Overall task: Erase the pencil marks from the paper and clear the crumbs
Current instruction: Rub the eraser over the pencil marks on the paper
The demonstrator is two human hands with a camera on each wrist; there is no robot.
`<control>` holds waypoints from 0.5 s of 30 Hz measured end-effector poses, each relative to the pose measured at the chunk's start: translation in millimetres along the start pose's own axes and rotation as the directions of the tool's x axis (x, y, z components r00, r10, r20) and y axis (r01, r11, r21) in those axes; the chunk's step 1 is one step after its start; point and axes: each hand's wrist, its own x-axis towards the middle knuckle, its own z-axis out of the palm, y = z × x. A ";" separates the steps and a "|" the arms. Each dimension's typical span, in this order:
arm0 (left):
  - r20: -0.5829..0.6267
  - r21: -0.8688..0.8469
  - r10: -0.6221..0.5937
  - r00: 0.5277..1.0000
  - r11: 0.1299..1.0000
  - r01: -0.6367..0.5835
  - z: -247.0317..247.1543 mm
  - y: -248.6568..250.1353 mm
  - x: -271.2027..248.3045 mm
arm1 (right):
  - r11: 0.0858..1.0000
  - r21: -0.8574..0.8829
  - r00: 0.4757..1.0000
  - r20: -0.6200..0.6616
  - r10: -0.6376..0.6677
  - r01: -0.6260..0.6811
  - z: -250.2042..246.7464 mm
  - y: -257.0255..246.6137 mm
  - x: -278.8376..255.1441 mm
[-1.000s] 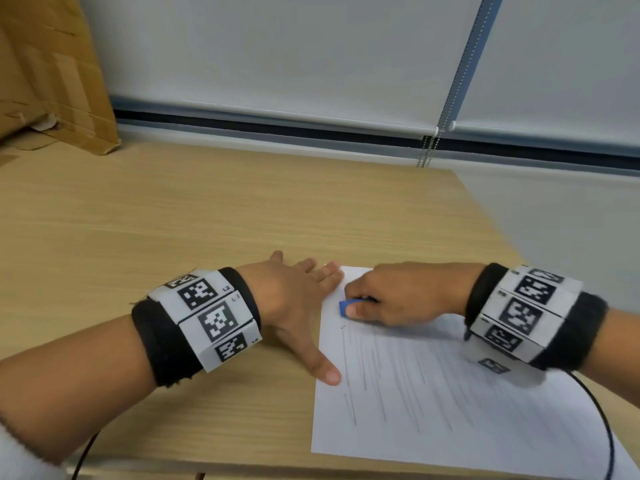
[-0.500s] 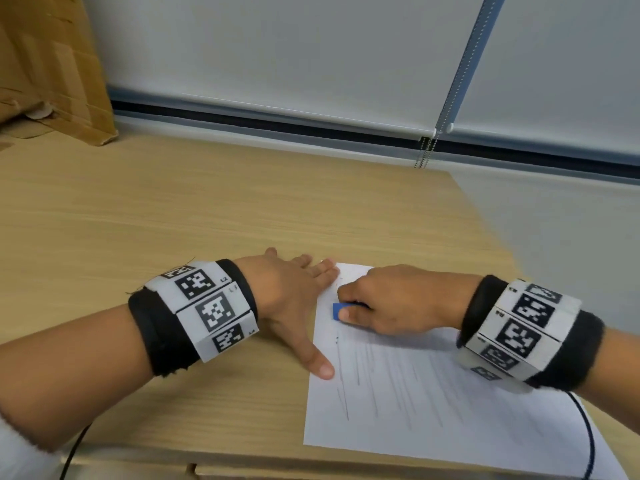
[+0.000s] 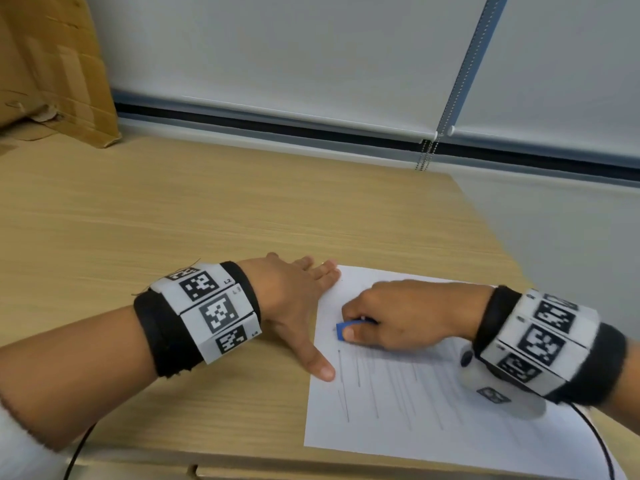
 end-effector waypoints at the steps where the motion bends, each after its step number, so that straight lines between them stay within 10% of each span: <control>1: 0.003 -0.004 0.000 1.000 1.000 0.000 -0.3 0.0 -0.1 | 1.000 -0.007 0.999 -0.036 0.026 -0.026 -3.6 5.1 6.3; 15: 0.014 -0.011 -0.003 1.000 1.000 0.003 -0.8 0.6 -1.2 | 0.994 0.022 0.984 -0.135 0.113 -0.111 -5.4 21.3 11.1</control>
